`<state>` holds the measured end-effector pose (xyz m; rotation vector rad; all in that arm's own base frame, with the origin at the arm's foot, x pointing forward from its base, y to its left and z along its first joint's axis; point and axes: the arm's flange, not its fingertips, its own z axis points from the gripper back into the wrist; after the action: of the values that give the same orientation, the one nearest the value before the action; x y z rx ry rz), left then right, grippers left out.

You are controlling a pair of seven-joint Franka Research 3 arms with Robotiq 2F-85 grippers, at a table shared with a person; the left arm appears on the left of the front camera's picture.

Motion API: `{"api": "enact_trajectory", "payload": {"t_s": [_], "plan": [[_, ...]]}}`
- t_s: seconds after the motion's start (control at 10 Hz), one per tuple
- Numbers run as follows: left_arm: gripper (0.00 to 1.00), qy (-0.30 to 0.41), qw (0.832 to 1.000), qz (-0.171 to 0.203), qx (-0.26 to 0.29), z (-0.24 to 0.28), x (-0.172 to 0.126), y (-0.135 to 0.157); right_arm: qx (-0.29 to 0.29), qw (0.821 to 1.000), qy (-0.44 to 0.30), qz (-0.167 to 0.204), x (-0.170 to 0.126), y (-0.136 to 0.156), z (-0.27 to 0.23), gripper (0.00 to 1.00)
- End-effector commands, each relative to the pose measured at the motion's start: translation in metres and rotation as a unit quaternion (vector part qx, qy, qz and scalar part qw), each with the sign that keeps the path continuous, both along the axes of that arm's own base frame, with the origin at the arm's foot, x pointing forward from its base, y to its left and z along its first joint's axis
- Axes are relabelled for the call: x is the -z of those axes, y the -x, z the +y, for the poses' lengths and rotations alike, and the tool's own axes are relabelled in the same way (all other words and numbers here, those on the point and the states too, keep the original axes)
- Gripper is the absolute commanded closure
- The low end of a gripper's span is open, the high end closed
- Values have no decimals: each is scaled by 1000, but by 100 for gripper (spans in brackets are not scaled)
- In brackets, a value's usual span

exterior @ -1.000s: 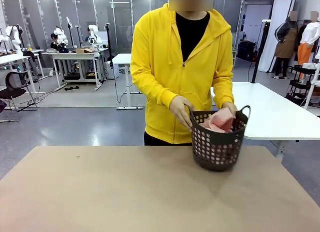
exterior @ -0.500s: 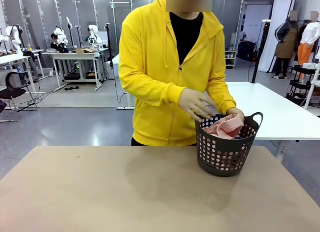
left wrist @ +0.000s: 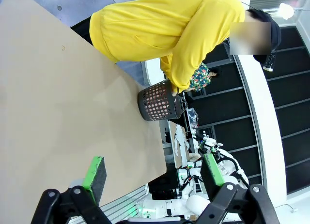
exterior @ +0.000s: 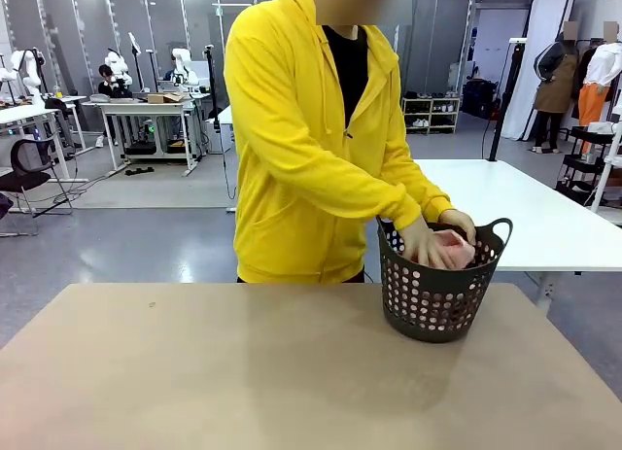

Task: Fold the towel.
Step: Grab the top end of the 100 cm Hotel Towel extended by the human.

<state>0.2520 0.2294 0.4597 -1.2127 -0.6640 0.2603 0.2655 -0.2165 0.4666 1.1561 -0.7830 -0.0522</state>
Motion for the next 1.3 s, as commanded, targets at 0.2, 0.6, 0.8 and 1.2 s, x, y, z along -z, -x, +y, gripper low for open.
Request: {"api": "enact_trajectory", "payload": {"t_s": [0.2,0.6,0.8,1.2], "plan": [[0,1,1000,-7,5,1,0,1,0,1000,-3,-9,-2,-2,-2,0],[0,1,1000,-7,5,1,0,1,0,1000,-3,-9,-2,-2,-2,0],[0,1,1000,-7,5,1,0,1,0,1000,-3,-9,-2,-2,-2,0],[0,1,1000,-7,5,1,0,1,0,1000,-3,-9,-2,-2,-2,0]]}}
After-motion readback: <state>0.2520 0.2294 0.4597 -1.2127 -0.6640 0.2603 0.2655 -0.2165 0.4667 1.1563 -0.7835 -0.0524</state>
